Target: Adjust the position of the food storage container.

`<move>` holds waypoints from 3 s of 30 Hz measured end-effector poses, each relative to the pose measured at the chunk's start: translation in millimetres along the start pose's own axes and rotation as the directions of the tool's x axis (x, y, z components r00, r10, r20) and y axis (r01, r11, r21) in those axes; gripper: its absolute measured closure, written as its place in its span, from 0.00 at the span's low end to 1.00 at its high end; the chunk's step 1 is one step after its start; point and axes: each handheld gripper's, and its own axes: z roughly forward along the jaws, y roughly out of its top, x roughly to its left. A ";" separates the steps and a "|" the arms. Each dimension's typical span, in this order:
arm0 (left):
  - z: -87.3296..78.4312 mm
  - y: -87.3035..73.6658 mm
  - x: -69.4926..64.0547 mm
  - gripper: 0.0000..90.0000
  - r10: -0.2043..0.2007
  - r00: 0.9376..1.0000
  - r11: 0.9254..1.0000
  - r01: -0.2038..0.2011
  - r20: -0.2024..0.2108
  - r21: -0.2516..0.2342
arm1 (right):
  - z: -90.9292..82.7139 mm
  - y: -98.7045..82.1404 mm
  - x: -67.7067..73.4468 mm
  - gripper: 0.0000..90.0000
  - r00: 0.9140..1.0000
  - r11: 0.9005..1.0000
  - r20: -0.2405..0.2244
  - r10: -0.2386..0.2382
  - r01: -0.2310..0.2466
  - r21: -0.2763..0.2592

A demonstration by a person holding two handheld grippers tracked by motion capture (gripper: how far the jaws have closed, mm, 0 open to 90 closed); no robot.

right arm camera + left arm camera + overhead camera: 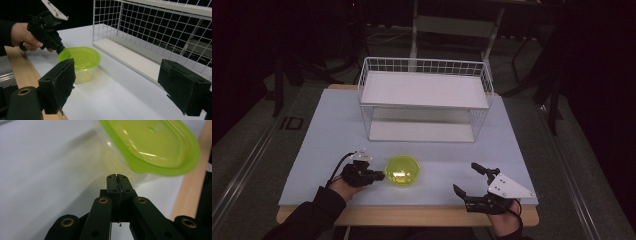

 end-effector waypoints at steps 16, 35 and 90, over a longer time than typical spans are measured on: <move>15.1 9.3 -10.1 1.00 -0.002 0.998 1.000 0.001 0.055 0.006 | 1.1 -1.0 0.8 0.16 1.000 1.000 0.002 -0.001 0.001 0.008; 43.3 23.1 -27.1 1.00 0.002 0.995 1.000 -0.005 0.098 0.025 | -1.8 -1.2 0.7 0.16 1.000 1.000 -0.007 0.003 -0.003 0.004; -53.8 25.5 -55.3 0.16 0.074 0.985 0.954 -0.025 0.154 -0.297 | -2.5 12.5 -3.1 0.15 0.998 0.996 0.033 0.047 -0.049 0.078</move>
